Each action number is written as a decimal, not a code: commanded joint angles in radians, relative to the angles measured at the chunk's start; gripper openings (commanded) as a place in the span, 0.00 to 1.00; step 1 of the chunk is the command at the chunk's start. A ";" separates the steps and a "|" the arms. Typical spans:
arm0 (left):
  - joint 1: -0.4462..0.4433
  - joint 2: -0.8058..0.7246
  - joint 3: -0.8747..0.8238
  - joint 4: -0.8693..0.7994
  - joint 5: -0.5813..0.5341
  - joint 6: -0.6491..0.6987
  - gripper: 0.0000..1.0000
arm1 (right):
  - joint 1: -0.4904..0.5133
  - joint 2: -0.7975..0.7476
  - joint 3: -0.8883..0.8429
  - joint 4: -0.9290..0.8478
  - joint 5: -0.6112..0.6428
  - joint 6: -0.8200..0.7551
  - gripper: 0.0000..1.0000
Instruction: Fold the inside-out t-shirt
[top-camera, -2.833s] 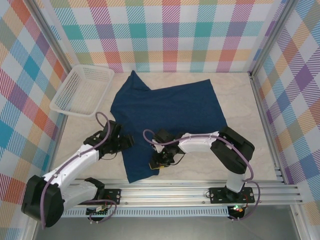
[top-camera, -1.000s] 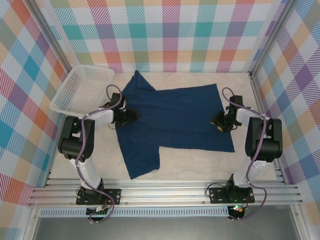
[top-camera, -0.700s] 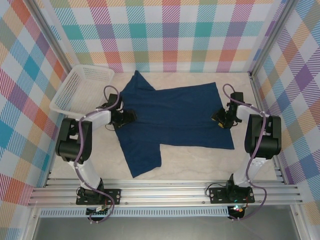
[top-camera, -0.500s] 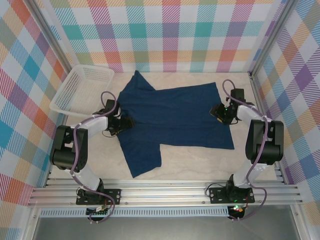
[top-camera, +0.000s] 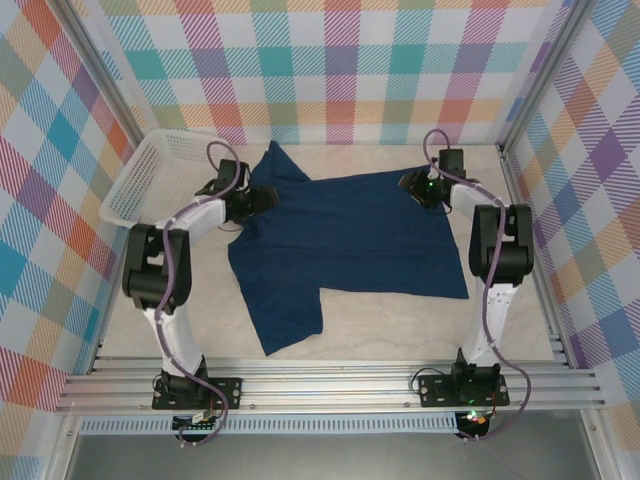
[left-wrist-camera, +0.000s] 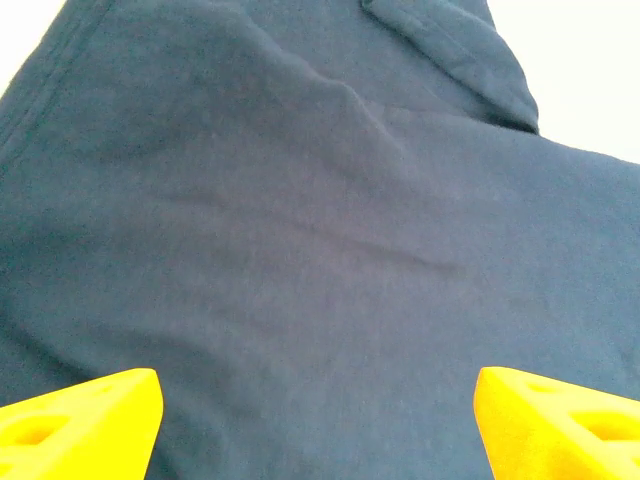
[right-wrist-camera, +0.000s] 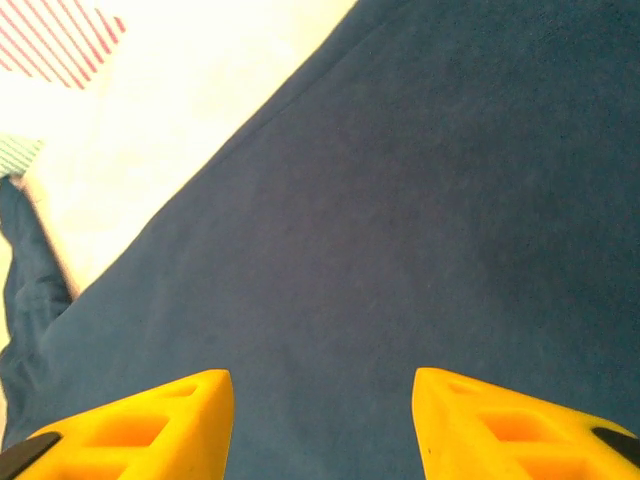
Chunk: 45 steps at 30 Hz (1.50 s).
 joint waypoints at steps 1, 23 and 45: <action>0.015 0.100 0.103 -0.006 0.010 0.012 0.81 | -0.001 0.075 0.095 0.023 0.002 0.047 0.50; 0.028 0.661 0.914 -0.432 0.160 0.061 0.81 | -0.089 0.317 0.456 -0.291 0.099 0.104 0.46; -0.038 -0.136 -0.083 0.026 0.139 -0.078 0.83 | -0.044 -0.337 -0.286 -0.202 0.032 -0.081 0.52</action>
